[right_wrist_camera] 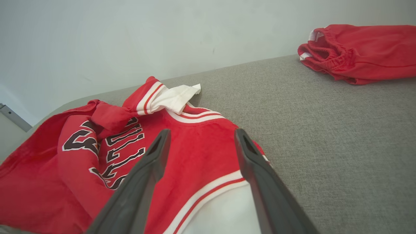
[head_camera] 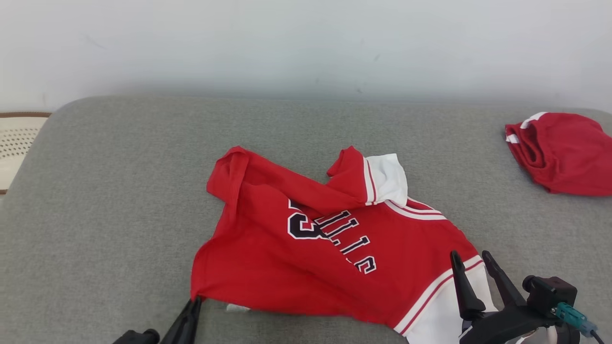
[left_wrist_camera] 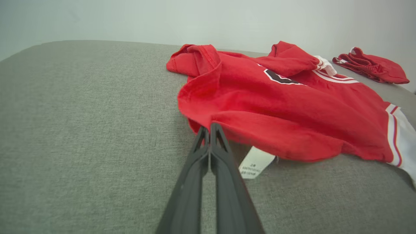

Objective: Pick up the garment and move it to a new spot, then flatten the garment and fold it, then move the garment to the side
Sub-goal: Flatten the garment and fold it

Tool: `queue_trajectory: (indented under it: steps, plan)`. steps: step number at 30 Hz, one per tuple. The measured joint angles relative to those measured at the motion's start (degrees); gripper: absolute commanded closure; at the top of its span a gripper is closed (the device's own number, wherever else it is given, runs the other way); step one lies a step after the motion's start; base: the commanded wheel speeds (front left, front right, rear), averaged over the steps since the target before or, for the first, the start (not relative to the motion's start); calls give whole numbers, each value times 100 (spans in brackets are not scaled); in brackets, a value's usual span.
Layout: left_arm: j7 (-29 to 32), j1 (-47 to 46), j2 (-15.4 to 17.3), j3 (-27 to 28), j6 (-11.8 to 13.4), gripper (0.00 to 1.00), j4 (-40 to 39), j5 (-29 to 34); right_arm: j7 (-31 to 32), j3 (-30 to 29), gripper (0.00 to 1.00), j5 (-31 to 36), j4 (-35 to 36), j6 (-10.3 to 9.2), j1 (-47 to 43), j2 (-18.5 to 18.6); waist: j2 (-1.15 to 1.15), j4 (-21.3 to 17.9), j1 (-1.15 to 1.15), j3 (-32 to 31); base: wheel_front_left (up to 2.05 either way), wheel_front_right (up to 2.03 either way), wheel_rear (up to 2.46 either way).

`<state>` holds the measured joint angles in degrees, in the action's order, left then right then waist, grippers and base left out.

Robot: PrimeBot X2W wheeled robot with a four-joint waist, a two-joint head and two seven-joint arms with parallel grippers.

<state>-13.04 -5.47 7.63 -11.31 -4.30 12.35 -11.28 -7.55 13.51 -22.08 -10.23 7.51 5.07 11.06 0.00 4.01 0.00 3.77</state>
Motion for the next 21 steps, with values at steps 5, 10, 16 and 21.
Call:
queue_trajectory:
  steps: [5, 10, 16, 21]
  plan:
    - [260, 116, 156, 49, 25, 100, -191, -77, 43, 7, 0, -14, -8, 0, -3, 4, 0, 149, 0, -8, 0, 0, 0]
    - [288, 193, 182, -31, -12, 100, 120, -126, 57, 78, 0, -52, -44, 0, 10, 12, 0, 141, 1, -57, 0, 0, 0]
    - [113, 205, 135, 10, 26, 0, 480, -244, 38, 59, 0, -58, -42, 0, 8, 36, 0, 66, 0, -118, 0, 0, 0]
    - [-91, 293, 69, 154, 142, 0, 439, -301, -13, 1, 0, -52, -16, 0, -12, 81, 0, 52, 0, -183, 0, 0, 0]
